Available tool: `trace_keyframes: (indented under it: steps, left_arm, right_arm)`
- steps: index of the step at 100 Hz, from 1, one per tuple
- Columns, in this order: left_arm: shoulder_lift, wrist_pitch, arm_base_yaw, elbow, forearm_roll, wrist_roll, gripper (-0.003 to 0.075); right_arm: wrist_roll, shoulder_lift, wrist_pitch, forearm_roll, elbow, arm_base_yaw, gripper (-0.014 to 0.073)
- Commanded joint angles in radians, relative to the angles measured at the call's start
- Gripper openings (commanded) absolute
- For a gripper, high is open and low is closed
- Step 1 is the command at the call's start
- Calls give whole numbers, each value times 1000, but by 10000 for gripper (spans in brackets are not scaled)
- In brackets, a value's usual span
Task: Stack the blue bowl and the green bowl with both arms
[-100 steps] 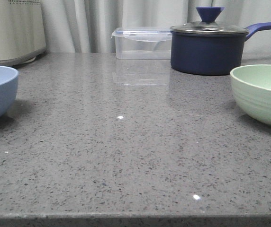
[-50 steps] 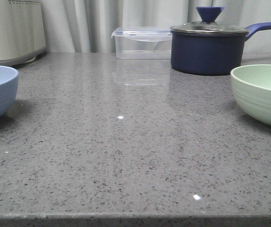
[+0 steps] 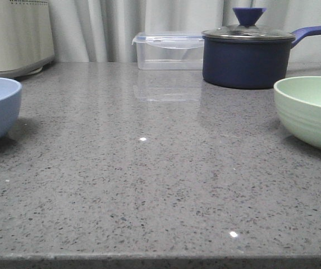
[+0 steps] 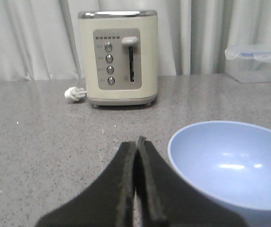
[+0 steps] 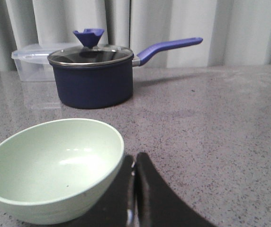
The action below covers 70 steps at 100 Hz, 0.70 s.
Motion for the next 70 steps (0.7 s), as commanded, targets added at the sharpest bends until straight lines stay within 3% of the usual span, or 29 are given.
trace_keyframes:
  steps: [1,48,60,70]
  left_arm:
    - [71,-43,-1,-98,-4,-10,-20]
    - [426,57,-1,-390,-4,-10,-20]
    - [477,57,-1,-418,-4,-10,-20]
    - [501,60,-1,-430,-4,-10,-18]
  right_arm:
    - [-10,81,8,-15,-98,-5,-60]
    - [-10,478,196,-14,-413,-5,-50]
    - [-10,543,240,0,-460,-5,2]
    - [-10,573,257,5,-481,-5,106]
